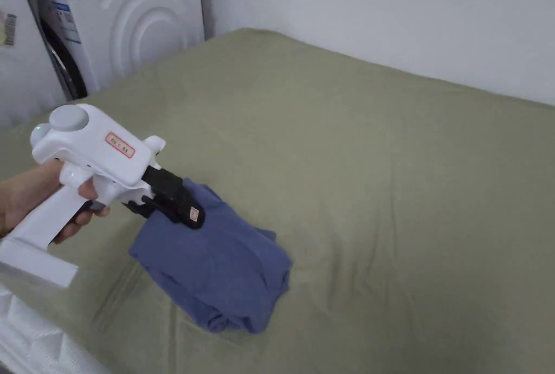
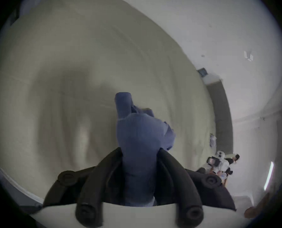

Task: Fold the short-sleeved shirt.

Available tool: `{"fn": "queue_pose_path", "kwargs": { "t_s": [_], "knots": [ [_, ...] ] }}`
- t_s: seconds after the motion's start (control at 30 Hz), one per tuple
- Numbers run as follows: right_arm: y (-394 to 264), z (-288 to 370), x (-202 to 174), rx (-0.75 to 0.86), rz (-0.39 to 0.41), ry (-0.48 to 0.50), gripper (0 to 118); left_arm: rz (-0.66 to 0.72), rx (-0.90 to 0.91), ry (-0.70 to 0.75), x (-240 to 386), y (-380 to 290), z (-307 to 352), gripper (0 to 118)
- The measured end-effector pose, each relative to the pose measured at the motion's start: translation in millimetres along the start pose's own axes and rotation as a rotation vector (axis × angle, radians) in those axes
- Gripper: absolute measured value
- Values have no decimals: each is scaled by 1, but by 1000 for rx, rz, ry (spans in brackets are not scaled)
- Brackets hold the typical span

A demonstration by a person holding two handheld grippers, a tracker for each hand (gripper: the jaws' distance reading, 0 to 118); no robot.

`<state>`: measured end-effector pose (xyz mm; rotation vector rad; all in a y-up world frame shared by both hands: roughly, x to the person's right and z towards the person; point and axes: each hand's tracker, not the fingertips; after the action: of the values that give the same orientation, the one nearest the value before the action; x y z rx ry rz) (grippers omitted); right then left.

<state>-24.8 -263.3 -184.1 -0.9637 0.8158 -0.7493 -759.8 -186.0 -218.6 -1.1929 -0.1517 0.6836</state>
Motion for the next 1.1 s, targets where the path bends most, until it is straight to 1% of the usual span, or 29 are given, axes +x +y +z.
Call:
{"fn": "queue_pose_path", "kwargs": {
  "t_s": [0.03,0.1,0.13,0.17,0.2,0.23,0.3,0.37,0.43,0.47,0.5,0.6,0.63,0.67,0.7,0.73,0.8,0.87,0.9,0.93,1.0,1.03,1.1],
  "knots": [
    [1,-1,0,6,10,-19,0,-5,7,28,-3,5,3,23],
    [5,-3,0,1,-1,-53,0,1,0,3,-32,36,6,23],
    [6,-4,-1,1,-3,-54,0,1,0,-2,-33,38,6,32],
    [7,-4,1,1,-1,-50,0,2,2,-2,-34,39,7,57],
    [9,-5,1,-4,0,-50,0,4,9,4,-34,41,9,91],
    [11,-4,1,-7,1,-56,0,4,36,20,-23,35,8,114],
    [13,-2,1,0,11,-65,0,-48,150,79,-14,34,23,114],
    [14,4,-2,16,14,-57,0,-24,227,87,-2,24,38,114],
    [17,12,-6,29,26,-43,0,-29,235,118,14,13,53,114],
    [19,17,-9,34,40,-33,0,-53,258,152,30,-2,60,114],
    [22,25,-6,41,61,-35,0,-76,291,154,46,-14,66,114],
    [34,47,-18,102,155,-78,0,-106,327,82,103,-52,67,112],
    [37,53,-24,120,183,-96,0,-130,345,72,124,-66,63,106],
    [42,61,-33,154,219,-126,0,-156,358,37,151,-83,54,94],
    [47,70,-43,192,272,-183,0,-180,379,39,180,-99,45,62],
    [50,78,-53,217,320,-224,0,-204,407,36,206,-113,34,1],
    [57,97,-82,286,394,-360,0,-271,482,64,275,-148,6,0],
    [63,116,-105,367,459,-434,0,-266,501,-56,336,-180,-21,0],
    [66,125,-119,422,510,-480,0,-273,535,-95,293,-152,-14,0],
    [67,131,-130,472,560,-523,0,-308,575,-93,318,-163,-22,0],
    [69,140,-152,581,677,-660,0,-379,698,-32,382,-194,-41,0],
    [69,144,-159,630,714,-680,0,-420,736,-38,405,-207,-50,0],
    [68,151,-174,718,793,-744,0,-452,879,38,452,-231,-60,0]
  ]
}}
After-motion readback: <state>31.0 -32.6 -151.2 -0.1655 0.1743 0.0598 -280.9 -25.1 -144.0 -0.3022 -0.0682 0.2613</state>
